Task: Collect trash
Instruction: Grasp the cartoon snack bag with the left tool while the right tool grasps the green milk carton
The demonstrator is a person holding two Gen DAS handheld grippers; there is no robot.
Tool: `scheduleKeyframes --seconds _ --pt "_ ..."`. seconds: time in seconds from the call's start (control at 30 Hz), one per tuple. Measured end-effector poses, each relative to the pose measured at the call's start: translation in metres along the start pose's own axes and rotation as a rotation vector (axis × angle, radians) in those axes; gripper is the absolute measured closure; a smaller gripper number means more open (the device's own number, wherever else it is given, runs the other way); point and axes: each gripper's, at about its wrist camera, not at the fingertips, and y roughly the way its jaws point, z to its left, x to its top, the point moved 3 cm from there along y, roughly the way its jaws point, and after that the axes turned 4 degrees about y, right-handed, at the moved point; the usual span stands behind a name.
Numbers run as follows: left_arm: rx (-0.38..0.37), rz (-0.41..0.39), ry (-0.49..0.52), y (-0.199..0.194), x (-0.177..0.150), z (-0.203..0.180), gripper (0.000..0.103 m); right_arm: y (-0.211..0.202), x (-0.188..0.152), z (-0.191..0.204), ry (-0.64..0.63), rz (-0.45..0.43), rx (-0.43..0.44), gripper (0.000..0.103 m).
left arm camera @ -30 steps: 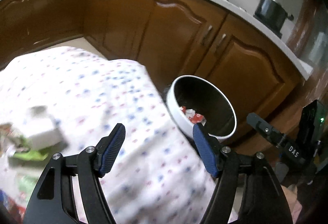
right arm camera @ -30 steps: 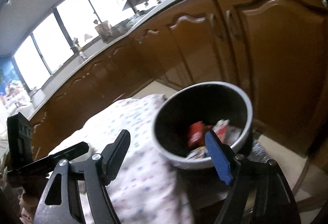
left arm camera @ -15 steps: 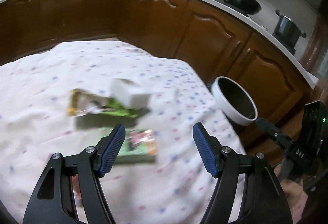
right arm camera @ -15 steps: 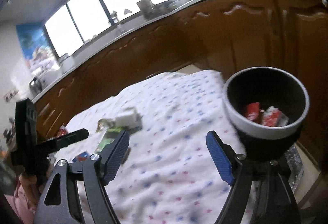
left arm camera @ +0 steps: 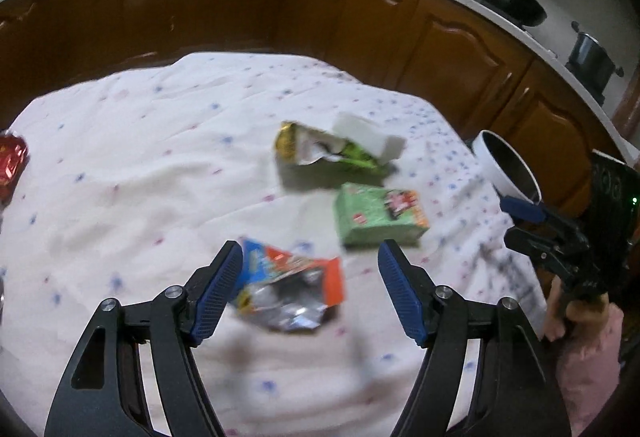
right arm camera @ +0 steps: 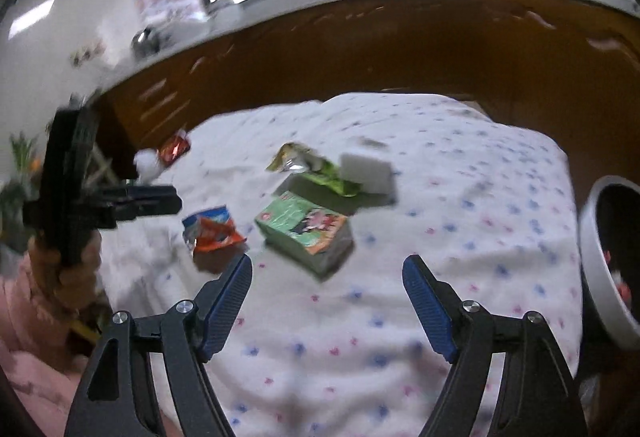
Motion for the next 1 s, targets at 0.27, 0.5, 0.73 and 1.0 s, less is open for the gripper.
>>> scheduleKeyframes --seconds 0.27,0.5,0.73,1.0 --pt "0.016 0.068 -0.082 0.010 -0.022 0.036 0.029 0.059 0.013 0.033 -0.271 0.108 -0.021 0.017" --pt "0.016 0.119 -0.084 0.034 -0.028 0.033 0.029 0.106 0.017 0.033 -0.344 0.190 -0.040 0.017" --pt "0.030 0.139 -0.021 0.050 -0.029 0.022 0.060 0.106 0.008 0.016 -0.233 0.208 -0.042 0.042" --pt "0.001 0.104 -0.002 0.050 -0.023 0.007 0.085 0.053 -0.009 -0.015 0.044 0.099 -0.065 0.046"
